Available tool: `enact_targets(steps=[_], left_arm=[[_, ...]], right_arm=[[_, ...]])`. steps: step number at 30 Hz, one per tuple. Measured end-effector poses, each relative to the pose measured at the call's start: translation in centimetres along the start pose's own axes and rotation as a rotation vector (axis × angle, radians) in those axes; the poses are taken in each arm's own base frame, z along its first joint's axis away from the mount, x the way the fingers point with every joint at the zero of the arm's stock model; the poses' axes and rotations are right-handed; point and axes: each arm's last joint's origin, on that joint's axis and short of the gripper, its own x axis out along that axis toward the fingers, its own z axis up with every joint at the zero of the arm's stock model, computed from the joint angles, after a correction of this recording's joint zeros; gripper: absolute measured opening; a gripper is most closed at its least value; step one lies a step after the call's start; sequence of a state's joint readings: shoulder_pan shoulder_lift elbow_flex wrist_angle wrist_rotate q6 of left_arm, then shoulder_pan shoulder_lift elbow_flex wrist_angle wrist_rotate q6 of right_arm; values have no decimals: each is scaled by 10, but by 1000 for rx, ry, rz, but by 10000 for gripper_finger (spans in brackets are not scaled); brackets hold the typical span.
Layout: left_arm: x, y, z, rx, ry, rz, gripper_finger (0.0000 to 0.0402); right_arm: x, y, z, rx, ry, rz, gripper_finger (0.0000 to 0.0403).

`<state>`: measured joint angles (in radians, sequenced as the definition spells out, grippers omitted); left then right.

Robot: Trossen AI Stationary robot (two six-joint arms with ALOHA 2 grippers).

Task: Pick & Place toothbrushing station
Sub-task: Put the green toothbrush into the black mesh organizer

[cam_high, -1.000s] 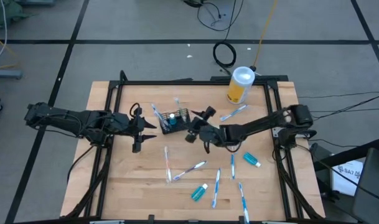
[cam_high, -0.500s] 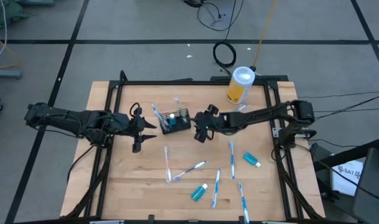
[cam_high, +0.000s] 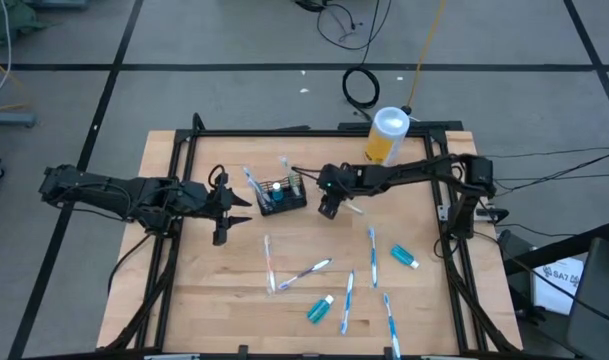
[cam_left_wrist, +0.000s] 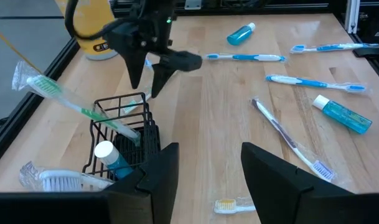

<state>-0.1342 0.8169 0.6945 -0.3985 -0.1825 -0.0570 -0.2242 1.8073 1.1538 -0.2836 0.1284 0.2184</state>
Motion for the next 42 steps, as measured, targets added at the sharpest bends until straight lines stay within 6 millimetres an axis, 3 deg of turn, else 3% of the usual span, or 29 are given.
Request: enact_targets(steps=[8, 14, 22, 31, 42], left_arm=[[0, 0, 1, 2, -7, 1, 177], [0, 0, 1, 5, -7, 2, 177], [0, 0, 1, 7, -7, 3, 177], [0, 0, 1, 2, -7, 3, 177], [0, 0, 1, -8, -7, 3, 177]], right_arm=[[28, -21, -4, 28, 45, -43, 212], [38, -25, -8, 20, 80, -51, 196], [37, -25, -9, 40, 83, -57, 108], [38, -25, -9, 185, 67, -91, 16], [30, -18, -8, 242, 50, -79, 21]])
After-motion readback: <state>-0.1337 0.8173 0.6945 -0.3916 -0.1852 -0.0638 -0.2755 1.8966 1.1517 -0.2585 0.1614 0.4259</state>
